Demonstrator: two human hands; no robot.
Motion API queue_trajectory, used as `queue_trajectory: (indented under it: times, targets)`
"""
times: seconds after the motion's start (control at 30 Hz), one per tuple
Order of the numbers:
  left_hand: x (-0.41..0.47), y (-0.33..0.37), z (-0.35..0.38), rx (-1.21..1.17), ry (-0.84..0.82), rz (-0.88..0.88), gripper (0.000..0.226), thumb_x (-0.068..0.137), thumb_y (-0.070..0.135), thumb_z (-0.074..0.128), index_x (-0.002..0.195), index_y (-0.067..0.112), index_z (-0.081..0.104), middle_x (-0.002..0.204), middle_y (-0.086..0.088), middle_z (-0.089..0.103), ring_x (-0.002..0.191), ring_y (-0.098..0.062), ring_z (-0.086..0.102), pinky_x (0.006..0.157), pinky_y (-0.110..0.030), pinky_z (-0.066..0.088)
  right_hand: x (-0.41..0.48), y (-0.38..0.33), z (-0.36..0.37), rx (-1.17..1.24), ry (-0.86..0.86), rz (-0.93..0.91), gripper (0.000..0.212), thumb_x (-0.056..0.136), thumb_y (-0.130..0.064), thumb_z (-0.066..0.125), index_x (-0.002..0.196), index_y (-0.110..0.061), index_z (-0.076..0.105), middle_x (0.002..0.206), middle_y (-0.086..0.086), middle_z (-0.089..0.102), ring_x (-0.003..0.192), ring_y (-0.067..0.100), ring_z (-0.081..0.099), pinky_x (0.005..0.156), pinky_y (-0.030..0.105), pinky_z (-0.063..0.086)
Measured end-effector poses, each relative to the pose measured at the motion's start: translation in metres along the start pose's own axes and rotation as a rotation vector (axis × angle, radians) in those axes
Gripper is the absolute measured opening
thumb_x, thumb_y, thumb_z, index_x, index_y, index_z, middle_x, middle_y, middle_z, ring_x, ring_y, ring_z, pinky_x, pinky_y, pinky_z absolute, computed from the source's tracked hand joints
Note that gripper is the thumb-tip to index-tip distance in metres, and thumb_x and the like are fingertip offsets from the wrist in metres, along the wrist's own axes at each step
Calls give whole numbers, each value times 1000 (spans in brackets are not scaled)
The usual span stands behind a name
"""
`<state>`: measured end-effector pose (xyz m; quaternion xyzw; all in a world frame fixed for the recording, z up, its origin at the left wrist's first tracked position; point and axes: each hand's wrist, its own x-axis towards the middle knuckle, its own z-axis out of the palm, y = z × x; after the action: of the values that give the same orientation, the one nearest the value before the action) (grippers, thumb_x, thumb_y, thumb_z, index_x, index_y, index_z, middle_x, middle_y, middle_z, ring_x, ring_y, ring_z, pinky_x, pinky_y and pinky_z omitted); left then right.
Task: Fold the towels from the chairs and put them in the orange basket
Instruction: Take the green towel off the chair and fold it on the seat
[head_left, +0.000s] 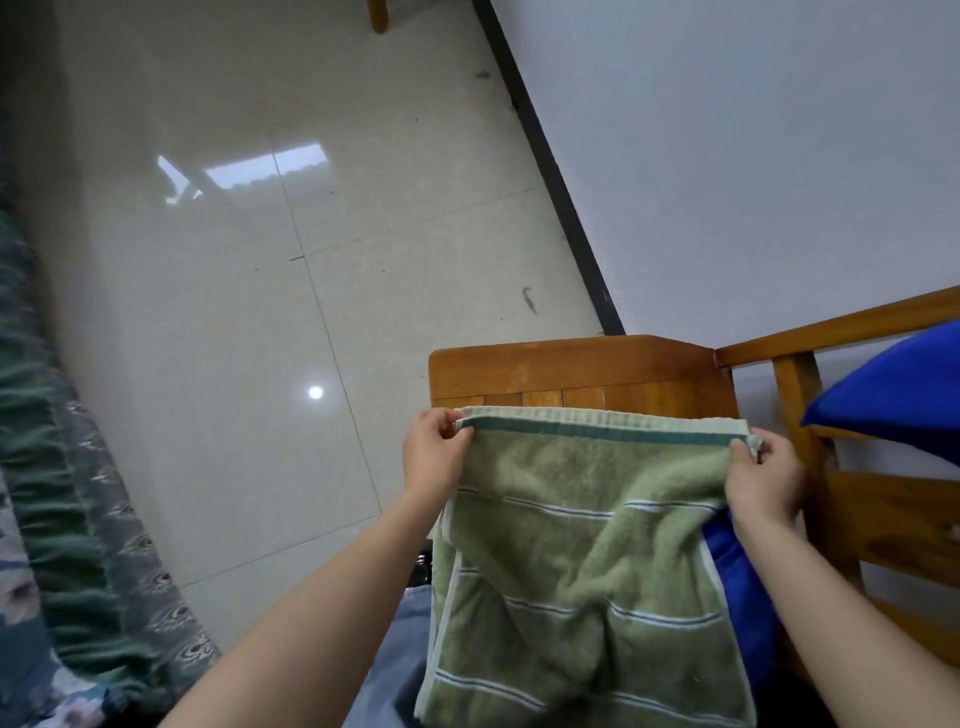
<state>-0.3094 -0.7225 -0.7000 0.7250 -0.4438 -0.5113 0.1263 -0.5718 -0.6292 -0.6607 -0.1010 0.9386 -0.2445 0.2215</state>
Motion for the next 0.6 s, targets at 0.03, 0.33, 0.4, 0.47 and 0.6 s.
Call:
queue_trajectory:
  times: [0.03, 0.33, 0.4, 0.47, 0.6]
  targets:
    - [2, 0, 2, 44, 19, 17, 8, 88, 14, 60, 96, 13, 62, 104, -4, 56, 91, -15, 53, 84, -29, 49, 0, -1, 1, 13, -1, 2, 28, 94, -10, 49, 122, -5, 52, 122, 17, 56, 113, 35, 53, 93, 45, 43]
    - [15, 13, 7, 140, -4, -13, 44, 83, -1, 57, 125, 12, 52, 106, -8, 59, 99, -24, 57, 79, -30, 49, 9, -1, -2, 23, -137, 14, 52, 92, -12, 54, 140, -8, 35, 134, 17, 50, 121, 33, 51, 100, 50, 44]
    - [16, 14, 7, 179, -25, -26, 38, 84, 0, 56, 121, 8, 57, 113, -11, 61, 104, -25, 57, 83, -31, 48, 12, 3, -5, 31, -170, 7, 47, 92, -11, 54, 137, -4, 40, 127, 13, 54, 118, 31, 53, 97, 46, 45]
    - [16, 16, 5, 199, -38, -37, 29, 84, 2, 57, 112, 6, 63, 113, -11, 63, 99, -22, 56, 83, -30, 48, 13, 3, -8, 46, -183, -2, 41, 92, -7, 54, 131, 1, 47, 119, 14, 58, 112, 30, 55, 91, 39, 47]
    - [11, 20, -10, 152, -69, -12, 10, 85, 7, 60, 94, 7, 64, 95, -9, 62, 86, -20, 55, 75, -32, 52, 9, 0, -16, 95, -196, -65, 28, 91, -6, 56, 117, 1, 52, 107, 16, 59, 93, 23, 56, 78, 34, 45]
